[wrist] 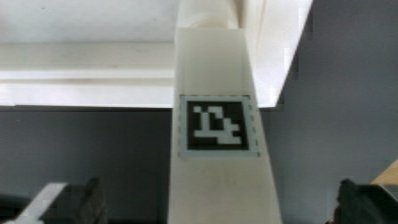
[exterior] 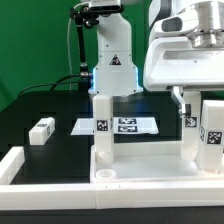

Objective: Assemble desk

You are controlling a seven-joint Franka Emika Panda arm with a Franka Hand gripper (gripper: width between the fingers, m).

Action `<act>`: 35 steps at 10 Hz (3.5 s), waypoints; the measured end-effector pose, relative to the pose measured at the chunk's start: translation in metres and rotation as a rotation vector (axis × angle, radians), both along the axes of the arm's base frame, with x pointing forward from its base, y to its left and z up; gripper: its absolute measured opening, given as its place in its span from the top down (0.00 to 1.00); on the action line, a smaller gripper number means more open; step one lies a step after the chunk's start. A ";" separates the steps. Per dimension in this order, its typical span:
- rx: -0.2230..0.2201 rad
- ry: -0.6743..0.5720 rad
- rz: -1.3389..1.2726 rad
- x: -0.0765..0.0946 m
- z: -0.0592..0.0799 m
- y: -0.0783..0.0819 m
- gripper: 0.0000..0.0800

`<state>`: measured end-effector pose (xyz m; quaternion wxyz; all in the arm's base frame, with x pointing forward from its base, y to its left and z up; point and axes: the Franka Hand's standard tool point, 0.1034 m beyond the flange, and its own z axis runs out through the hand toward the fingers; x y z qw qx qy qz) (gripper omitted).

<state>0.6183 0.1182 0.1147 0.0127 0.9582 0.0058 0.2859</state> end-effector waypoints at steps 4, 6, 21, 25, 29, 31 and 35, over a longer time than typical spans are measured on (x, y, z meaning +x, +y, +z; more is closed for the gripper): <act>-0.003 0.001 0.006 0.000 0.001 0.000 0.19; -0.004 0.030 0.024 0.006 0.027 0.001 0.19; 0.013 0.495 -0.141 0.021 0.011 -0.006 0.19; 0.030 0.497 -0.208 0.020 0.006 -0.002 0.25; 0.105 0.482 -0.428 0.020 0.006 -0.002 0.64; 0.143 0.472 -0.539 0.020 0.006 -0.003 0.64; 0.300 0.432 -0.943 0.021 0.005 -0.009 0.64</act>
Offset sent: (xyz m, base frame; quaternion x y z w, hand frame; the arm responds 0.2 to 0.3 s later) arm 0.0000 0.0000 0.0000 0.0000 0.0000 0.0000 1.0000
